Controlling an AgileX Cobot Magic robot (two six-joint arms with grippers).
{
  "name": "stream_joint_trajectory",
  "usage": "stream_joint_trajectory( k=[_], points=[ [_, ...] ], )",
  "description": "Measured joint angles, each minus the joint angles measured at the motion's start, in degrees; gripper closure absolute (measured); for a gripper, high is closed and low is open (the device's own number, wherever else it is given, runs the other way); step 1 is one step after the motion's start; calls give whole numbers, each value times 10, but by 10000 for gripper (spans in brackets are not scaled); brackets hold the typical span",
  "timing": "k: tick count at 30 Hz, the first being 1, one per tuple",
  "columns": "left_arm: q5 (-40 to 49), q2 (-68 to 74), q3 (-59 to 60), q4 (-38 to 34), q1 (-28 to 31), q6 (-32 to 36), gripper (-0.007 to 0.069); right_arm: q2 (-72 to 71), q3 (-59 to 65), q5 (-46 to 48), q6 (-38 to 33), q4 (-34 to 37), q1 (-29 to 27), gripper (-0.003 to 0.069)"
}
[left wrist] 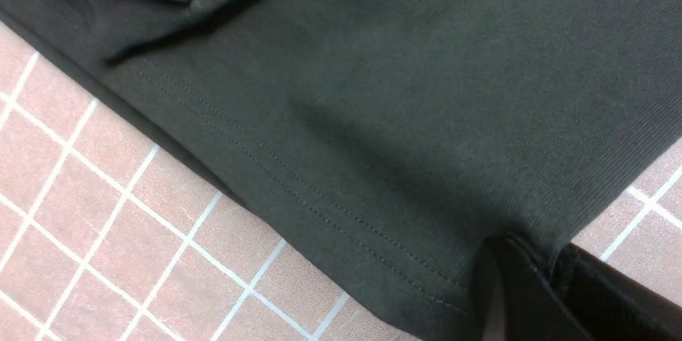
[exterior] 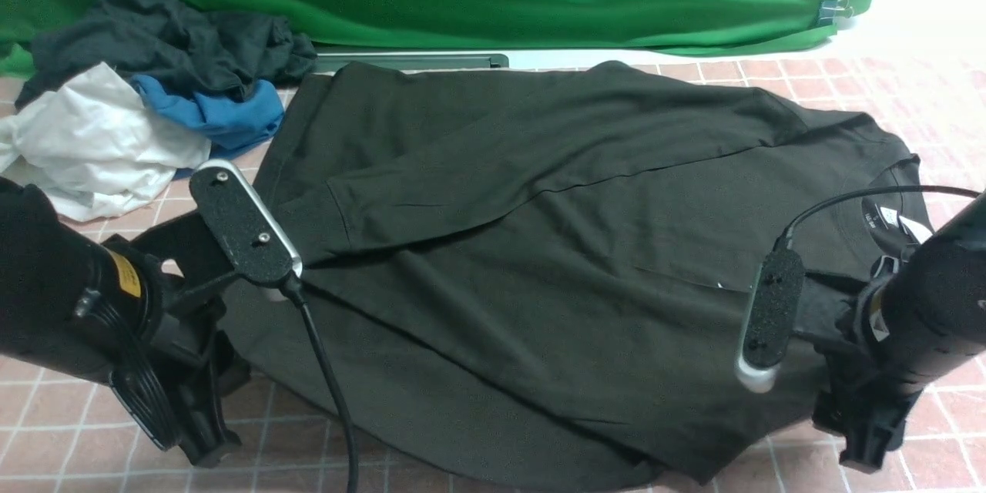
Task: Fold a long-sleeved shirt over a pink coffee tablecloth.
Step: 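Grasp the near edge of the shirt at its hem and shoulder corners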
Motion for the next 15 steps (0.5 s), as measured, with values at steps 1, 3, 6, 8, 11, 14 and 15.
stream_joint_trajectory(
  k=[1,3,6,8,11,14,15],
  points=[
    [0,-1,0,0,0,0,594,5,0,-5,0,0,-6,169],
    [0,-4,0,0,0,0,594,11,0,-10,-1,0,-16,169],
    [0,-6,0,0,0,0,594,14,0,-27,-1,0,-36,169],
    [0,-6,0,0,0,0,594,17,0,-38,-1,1,-45,172],
    [0,-6,0,0,0,0,594,28,0,-45,-2,1,-52,195],
    [0,-6,0,-6,0,0,594,37,-1,-45,-3,3,-52,216],
    [0,-6,0,-8,0,0,594,37,-1,-46,-2,4,-52,222]
  ],
)
